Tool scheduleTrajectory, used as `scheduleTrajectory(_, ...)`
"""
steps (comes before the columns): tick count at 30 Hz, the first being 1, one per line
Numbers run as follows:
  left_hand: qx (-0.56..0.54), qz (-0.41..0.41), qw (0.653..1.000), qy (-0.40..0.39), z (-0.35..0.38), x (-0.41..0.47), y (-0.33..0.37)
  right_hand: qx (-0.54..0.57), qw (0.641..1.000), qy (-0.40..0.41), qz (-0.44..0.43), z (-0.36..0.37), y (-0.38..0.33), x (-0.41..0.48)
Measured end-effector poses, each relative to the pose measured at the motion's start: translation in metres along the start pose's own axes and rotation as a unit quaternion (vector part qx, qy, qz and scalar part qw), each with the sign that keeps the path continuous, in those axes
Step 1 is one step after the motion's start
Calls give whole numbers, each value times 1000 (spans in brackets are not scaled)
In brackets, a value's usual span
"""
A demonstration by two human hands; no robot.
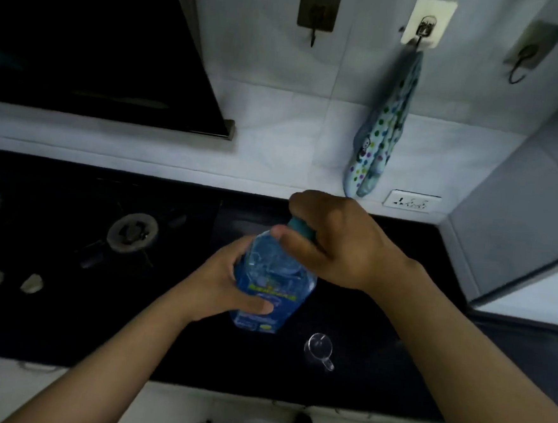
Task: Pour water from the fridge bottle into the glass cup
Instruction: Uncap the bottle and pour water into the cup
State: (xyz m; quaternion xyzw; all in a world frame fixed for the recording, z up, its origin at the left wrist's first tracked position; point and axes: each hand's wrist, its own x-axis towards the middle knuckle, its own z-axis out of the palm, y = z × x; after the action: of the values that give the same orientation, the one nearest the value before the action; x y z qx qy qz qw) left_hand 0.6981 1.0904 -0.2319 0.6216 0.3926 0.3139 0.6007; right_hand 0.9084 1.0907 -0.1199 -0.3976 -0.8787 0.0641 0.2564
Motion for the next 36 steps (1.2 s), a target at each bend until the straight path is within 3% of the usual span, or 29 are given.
scheduleTrajectory(1, -2, 3, 1000, -12, -3, 0, -2, 8, 1000, -2, 14, 0, -1, -1)
scheduleTrajectory(3, 33, 7, 999, 32, 3, 0, -3, -75, 990, 28, 120, 5, -3, 0)
scheduleTrajectory(5, 103, 9, 989, 106, 16, -1, -4, -192, 935, 6, 297, 13, -6, 5)
scheduleTrajectory(7, 121, 14, 984, 127, 19, 0, -7, -224, 888, -43, 400, 22, -12, 10)
scheduleTrajectory(8, 113, 14, 986, 118, 16, 1, -11, -222, 891, -45, 393, 24, -16, 9)
scheduleTrajectory(10, 73, 8, 995, 75, 3, 4, -20, -197, 933, -15, 302, 23, -24, 4)
scheduleTrajectory(12, 24, 8, 999, 20, -8, 4, -25, -104, 973, -16, 206, 20, -29, -3)
scheduleTrajectory(14, 8, 5, 1000, -7, -9, 2, -25, 30, 981, -38, 190, 13, -27, -10)
scheduleTrajectory(16, 28, -9, 1000, 11, -2, 0, -24, 78, 973, -50, 213, 8, -26, -17)
scheduleTrajectory(18, 77, -6, 996, 40, 8, -2, -21, -9, 962, -51, 266, 11, -28, -20)
scheduleTrajectory(20, 126, 16, 990, 63, 20, -5, -15, -145, 919, -60, 361, 18, -28, -18)
scheduleTrajectory(22, 142, 24, 987, 68, 28, -7, -12, -209, 886, -39, 413, 25, -27, -17)
scheduleTrajectory(23, 137, 22, 988, 69, 28, -6, -12, -206, 895, -8, 395, 27, -28, -19)
scheduleTrajectory(25, 108, 8, 993, 51, 24, -3, -13, -177, 944, 53, 274, 27, -26, -25)
scheduleTrajectory(28, 56, -9, 998, -1, 19, 2, -16, -27, 988, 37, 150, 12, -20, -37)
scheduleTrajectory(30, 45, -15, 999, -4, 25, 2, -15, 62, 986, 2, 157, 0, -16, -44)
scheduleTrajectory(32, 57, -10, 998, 7, 34, 2, -14, 74, 976, -1, 207, -5, -13, -52)
scheduleTrajectory(36, 81, -8, 997, 17, 48, 3, -14, -123, 946, 55, 294, 2, -9, -60)
